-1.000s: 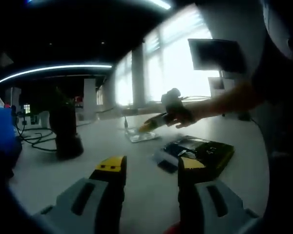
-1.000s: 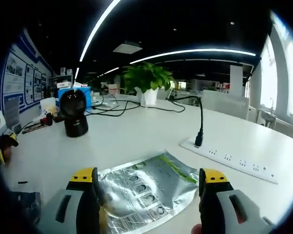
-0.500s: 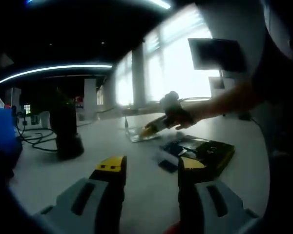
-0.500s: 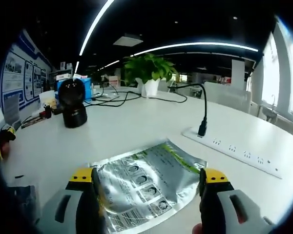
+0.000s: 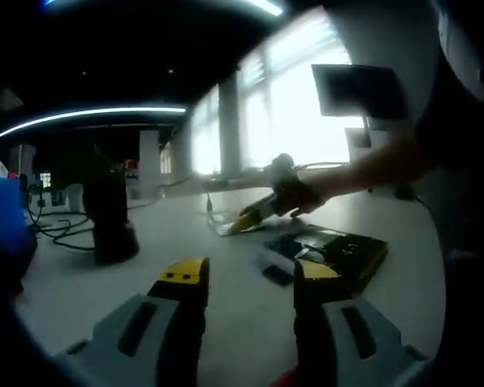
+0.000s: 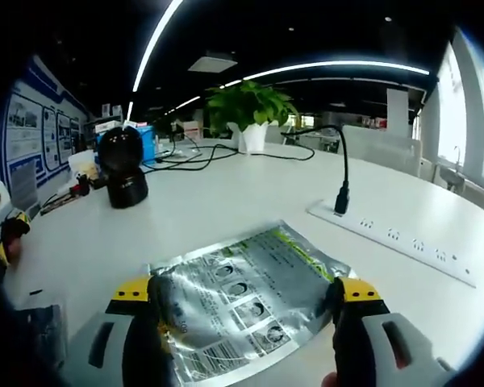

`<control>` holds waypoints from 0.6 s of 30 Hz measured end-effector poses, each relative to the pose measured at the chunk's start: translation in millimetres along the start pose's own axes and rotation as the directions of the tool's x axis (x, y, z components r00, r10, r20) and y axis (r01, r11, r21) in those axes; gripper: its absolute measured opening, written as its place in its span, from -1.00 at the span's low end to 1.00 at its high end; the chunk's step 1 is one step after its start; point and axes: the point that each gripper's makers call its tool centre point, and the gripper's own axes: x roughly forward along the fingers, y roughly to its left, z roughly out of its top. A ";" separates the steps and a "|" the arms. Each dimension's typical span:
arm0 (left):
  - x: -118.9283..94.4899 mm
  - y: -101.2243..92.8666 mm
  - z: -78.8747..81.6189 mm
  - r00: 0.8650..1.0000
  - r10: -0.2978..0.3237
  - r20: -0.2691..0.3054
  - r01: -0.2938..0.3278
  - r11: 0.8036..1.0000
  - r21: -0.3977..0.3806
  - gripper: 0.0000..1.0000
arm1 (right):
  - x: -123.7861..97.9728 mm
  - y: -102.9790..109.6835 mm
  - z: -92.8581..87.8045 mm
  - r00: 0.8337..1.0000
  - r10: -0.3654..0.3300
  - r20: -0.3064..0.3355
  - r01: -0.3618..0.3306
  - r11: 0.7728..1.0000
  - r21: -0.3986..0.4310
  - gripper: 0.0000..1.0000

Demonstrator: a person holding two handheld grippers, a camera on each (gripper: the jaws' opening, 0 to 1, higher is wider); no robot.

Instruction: Clip sheet goods on table flip sheet goods clip sheet goods scan sheet goods put sheet goods back to table

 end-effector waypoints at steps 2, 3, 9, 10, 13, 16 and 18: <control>0.1 -0.3 -0.1 1.000 -0.001 0.000 0.001 1.000 0.001 -0.30 | -0.5 1.8 0.1 1.000 0.005 0.000 -0.005 1.000 -0.003 0.67; 0.2 -0.4 -0.1 1.000 -0.002 -0.001 0.002 1.000 0.002 -0.30 | -0.3 2.1 0.1 1.000 0.012 -0.003 -0.012 1.000 -0.006 0.68; 0.0 -0.5 -0.1 1.000 -0.003 0.000 0.003 1.000 0.004 -0.30 | -0.3 2.6 0.4 0.998 0.057 -0.023 -0.057 0.998 -0.031 0.69; 0.0 -0.2 -0.1 1.000 -0.002 0.000 0.002 1.000 0.004 -0.30 | -0.4 3.1 0.3 0.998 0.063 -0.023 -0.064 0.997 -0.034 0.69; 0.1 0.4 0.0 1.000 0.000 0.000 0.000 1.000 0.003 -0.30 | 0.6 2.7 0.7 0.996 0.089 -0.024 -0.090 0.995 -0.047 0.69; 0.5 0.6 -0.3 1.000 -0.001 -0.001 0.001 1.000 0.003 -0.30 | 1.8 2.6 1.6 0.991 0.127 -0.030 -0.129 0.989 -0.066 0.69; 0.7 0.8 -0.6 1.000 -0.001 -0.003 0.001 1.000 0.003 -0.30 | 2.1 3.5 1.7 0.988 0.150 -0.033 -0.152 0.985 -0.076 0.70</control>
